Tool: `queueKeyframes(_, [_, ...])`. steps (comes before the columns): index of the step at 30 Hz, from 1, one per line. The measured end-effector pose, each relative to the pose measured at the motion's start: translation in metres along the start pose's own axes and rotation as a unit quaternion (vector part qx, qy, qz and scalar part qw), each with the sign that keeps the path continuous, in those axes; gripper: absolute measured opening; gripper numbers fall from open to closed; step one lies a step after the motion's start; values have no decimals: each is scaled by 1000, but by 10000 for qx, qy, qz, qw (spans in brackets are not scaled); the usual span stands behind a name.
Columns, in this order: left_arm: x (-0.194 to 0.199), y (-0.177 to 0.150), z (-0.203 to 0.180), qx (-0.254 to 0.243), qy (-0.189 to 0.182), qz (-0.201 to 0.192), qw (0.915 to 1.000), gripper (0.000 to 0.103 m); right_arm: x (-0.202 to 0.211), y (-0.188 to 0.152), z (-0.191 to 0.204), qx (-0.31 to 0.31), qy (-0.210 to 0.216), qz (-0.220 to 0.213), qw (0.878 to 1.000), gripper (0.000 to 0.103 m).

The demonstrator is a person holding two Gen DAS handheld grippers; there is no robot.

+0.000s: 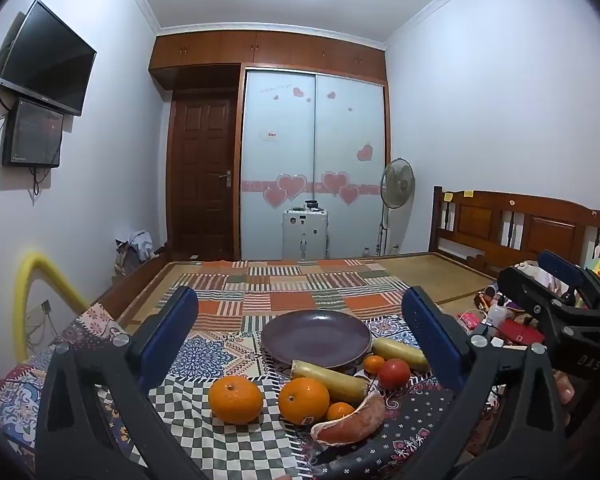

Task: Organize fruits

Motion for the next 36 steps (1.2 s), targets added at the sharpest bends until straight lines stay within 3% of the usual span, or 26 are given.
queueKeyframes(9, [-1, 0, 9, 12, -105, 39, 9999, 103, 3, 2, 1, -1, -4, 20, 10000, 103])
queueKeyframes(36, [10, 3, -9, -180, 36, -88, 9998, 103, 6, 2, 1, -97, 62, 41, 9999, 103])
Point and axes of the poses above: each gripper's, at about its wrist camera, not at the fingertips, and x roughly against the way its jaws point, z to its left, y to its top, the point moved 1 cm from there along -x, roughly the way its jaws point, and after that the axes turned 6 degrees about z, right-handed, at the moved point
